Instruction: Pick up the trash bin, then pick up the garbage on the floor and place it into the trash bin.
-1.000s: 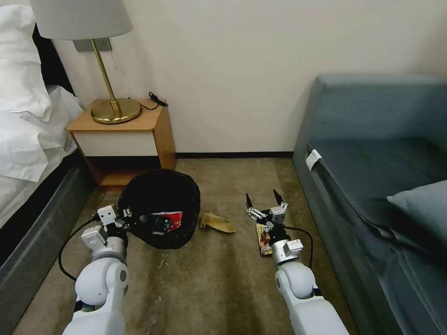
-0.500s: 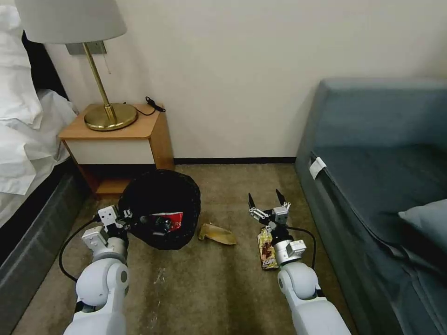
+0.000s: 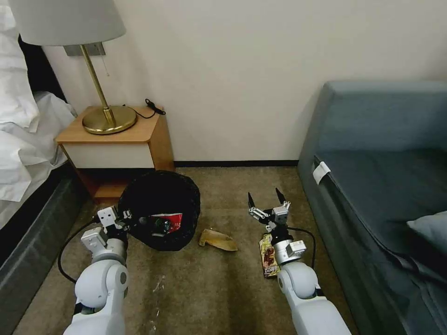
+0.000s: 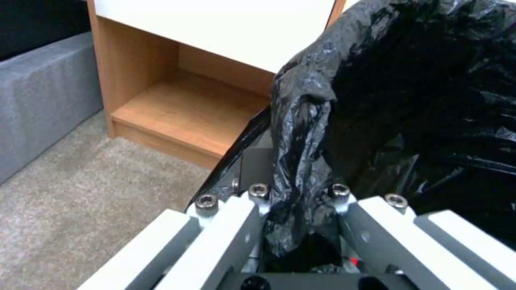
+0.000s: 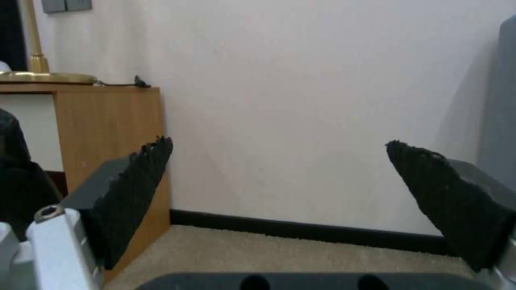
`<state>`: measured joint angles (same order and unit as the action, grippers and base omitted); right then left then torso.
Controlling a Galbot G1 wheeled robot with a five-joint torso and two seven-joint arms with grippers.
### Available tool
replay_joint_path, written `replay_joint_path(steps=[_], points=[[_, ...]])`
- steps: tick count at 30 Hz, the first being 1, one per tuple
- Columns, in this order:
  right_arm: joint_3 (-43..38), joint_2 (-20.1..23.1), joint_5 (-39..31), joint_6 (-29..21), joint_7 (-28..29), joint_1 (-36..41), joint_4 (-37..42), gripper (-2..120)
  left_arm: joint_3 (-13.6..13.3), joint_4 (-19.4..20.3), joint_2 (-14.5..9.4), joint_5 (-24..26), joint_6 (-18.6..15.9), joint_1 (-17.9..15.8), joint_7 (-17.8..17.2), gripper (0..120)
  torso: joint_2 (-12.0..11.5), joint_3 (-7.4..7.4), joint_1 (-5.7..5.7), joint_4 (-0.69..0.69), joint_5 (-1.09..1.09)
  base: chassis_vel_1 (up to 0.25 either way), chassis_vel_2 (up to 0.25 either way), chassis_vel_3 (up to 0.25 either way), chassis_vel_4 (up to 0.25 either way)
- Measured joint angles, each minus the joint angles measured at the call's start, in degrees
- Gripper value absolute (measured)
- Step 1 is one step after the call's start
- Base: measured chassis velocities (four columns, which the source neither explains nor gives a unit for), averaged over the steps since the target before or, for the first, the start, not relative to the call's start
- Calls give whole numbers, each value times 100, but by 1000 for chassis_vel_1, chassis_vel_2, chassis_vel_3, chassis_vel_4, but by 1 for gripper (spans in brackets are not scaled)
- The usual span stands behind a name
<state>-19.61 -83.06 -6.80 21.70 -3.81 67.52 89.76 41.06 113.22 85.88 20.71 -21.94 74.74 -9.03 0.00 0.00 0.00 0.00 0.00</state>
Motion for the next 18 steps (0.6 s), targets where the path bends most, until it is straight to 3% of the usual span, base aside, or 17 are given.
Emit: replay_joint_path(steps=[18], points=[[212,125,212,-72,231,-67,-168,100,-12,-2,38,-19,-2,-5,1,3,0,0,0,0,0,0,0,0,0]])
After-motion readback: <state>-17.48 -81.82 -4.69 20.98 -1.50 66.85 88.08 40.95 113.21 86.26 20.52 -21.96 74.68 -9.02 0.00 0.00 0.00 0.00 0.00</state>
